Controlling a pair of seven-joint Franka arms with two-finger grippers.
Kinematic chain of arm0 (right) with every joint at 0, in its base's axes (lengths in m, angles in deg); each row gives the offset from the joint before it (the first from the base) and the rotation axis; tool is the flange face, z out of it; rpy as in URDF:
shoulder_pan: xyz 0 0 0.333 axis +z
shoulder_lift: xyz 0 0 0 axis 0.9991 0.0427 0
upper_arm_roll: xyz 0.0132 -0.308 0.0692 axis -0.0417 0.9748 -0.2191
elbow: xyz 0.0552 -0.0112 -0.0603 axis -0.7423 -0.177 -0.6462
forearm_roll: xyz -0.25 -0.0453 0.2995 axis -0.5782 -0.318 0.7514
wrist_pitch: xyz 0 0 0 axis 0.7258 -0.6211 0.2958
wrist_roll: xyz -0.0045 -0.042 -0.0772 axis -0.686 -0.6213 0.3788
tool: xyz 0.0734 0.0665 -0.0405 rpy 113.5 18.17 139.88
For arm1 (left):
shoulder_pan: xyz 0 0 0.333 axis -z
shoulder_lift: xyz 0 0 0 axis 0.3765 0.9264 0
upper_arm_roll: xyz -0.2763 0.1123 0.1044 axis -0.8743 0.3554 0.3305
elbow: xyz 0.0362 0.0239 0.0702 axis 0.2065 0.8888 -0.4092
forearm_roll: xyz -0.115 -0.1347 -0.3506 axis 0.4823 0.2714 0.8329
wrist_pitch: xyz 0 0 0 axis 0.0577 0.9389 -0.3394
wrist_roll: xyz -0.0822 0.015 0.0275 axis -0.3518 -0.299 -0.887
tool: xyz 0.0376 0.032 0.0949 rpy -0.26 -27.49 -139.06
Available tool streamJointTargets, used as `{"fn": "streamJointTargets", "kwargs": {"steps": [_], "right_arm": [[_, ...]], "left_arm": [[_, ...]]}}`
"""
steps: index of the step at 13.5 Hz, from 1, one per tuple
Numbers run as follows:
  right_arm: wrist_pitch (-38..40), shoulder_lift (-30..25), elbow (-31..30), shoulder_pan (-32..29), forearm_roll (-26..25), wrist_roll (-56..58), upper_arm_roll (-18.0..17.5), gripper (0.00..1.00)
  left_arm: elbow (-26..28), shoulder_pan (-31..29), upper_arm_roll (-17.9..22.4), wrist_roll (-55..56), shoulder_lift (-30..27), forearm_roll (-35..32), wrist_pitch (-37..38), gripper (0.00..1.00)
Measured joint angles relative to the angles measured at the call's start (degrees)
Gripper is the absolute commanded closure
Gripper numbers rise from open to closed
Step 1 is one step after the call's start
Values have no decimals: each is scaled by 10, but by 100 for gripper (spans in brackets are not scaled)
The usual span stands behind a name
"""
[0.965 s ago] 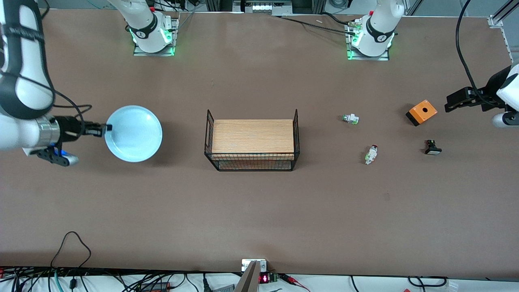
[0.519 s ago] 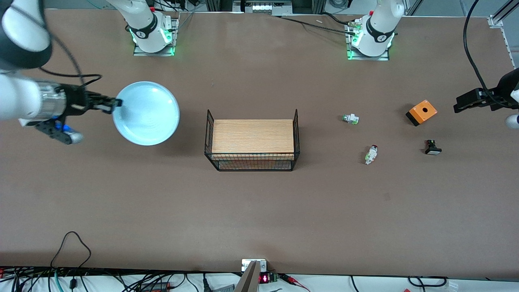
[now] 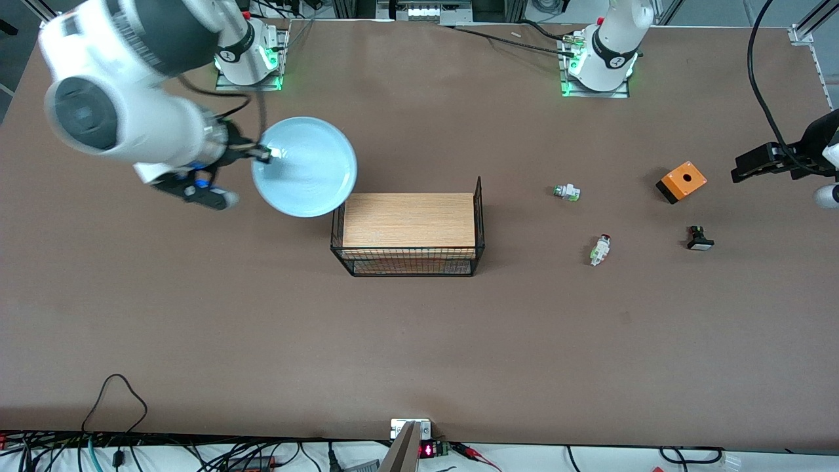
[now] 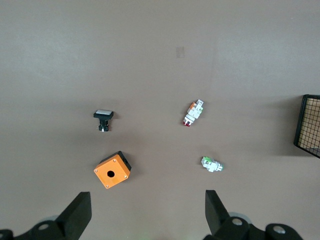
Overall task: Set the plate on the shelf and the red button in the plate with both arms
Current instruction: 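Lift the plate with the right gripper and carry it toward the wooden basket, then lower the held plate onto the wooden board of the basket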
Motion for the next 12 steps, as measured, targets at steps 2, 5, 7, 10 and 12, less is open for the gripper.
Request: {"fn": "streamJointTargets", "kwargs": {"steps": [2, 5, 7, 10, 12], "right_arm": [[-4, 0, 1, 1, -12, -40, -29, 100], [-21, 1, 1, 2, -14, -83, -50, 100], [-49, 7, 1, 14, -14, -115, -57, 100], [-103, 27, 1, 43, -15, -155, -59, 100], [-140, 41, -1, 58, -18, -173, -59, 100]], "left_arm": [[0, 0, 0, 0, 0, 0, 0, 0], [0, 0, 0, 0, 0, 0, 0, 0], [0, 0, 0, 0, 0, 0, 0, 0], [0, 0, 0, 0, 0, 0, 0, 0], [0, 0, 0, 0, 1, 0, 0, 0]]}}
